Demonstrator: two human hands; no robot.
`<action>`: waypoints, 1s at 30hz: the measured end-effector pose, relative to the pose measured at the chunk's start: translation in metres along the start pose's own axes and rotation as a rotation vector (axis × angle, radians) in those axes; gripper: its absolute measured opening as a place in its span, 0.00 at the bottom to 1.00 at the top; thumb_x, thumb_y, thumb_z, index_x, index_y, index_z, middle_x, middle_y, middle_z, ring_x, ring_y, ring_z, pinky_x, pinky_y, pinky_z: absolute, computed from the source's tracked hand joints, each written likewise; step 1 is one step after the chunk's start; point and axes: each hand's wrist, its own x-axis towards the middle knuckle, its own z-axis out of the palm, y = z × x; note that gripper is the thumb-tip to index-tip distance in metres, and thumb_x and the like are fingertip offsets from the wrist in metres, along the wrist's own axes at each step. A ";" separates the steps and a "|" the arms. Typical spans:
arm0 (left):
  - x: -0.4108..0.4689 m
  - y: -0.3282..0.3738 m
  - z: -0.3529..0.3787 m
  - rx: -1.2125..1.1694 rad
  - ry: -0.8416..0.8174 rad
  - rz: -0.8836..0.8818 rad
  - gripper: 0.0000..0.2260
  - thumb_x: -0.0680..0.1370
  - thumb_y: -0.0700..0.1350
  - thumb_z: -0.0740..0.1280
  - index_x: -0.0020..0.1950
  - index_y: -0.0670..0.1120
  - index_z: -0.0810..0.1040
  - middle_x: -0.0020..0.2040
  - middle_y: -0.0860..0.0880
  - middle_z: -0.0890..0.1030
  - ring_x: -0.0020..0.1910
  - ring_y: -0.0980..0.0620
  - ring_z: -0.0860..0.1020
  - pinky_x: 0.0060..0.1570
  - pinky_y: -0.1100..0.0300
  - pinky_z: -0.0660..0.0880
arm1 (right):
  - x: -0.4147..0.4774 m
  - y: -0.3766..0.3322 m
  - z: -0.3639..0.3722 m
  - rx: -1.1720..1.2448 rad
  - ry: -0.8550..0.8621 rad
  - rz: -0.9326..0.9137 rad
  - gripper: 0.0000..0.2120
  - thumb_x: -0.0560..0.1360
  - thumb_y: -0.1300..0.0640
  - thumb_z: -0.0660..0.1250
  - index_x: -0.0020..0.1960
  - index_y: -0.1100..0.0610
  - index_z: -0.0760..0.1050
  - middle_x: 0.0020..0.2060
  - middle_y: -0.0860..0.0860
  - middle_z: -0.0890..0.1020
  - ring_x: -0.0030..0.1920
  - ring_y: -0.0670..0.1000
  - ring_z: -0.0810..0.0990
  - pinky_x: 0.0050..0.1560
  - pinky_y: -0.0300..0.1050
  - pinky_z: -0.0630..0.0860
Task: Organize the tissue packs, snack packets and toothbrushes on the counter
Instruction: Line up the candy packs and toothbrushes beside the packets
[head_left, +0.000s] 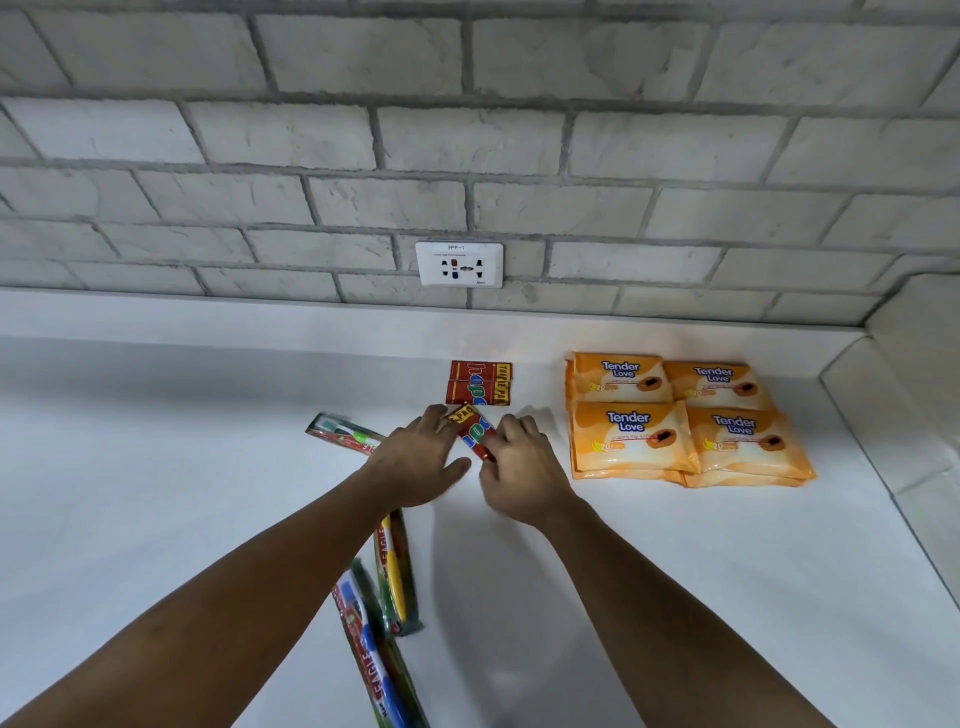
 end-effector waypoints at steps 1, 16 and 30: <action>0.000 0.001 0.001 -0.020 0.004 -0.016 0.29 0.83 0.65 0.56 0.79 0.51 0.66 0.77 0.43 0.65 0.68 0.43 0.75 0.63 0.49 0.78 | 0.000 0.000 -0.001 0.019 -0.003 -0.031 0.18 0.80 0.49 0.62 0.65 0.54 0.79 0.61 0.52 0.76 0.62 0.53 0.70 0.64 0.49 0.74; 0.000 0.008 -0.012 0.008 0.209 -0.066 0.18 0.82 0.51 0.67 0.72 0.50 0.77 0.67 0.44 0.76 0.61 0.44 0.77 0.56 0.50 0.80 | 0.001 0.000 -0.002 -0.145 -0.075 0.033 0.22 0.81 0.51 0.61 0.74 0.53 0.71 0.70 0.54 0.73 0.70 0.58 0.69 0.70 0.56 0.69; 0.005 0.003 -0.002 0.034 -0.017 0.053 0.29 0.85 0.58 0.58 0.84 0.50 0.57 0.83 0.49 0.62 0.80 0.47 0.64 0.75 0.48 0.68 | 0.007 0.001 0.008 -0.144 -0.035 0.129 0.26 0.80 0.49 0.61 0.76 0.55 0.66 0.72 0.54 0.72 0.67 0.57 0.72 0.67 0.53 0.72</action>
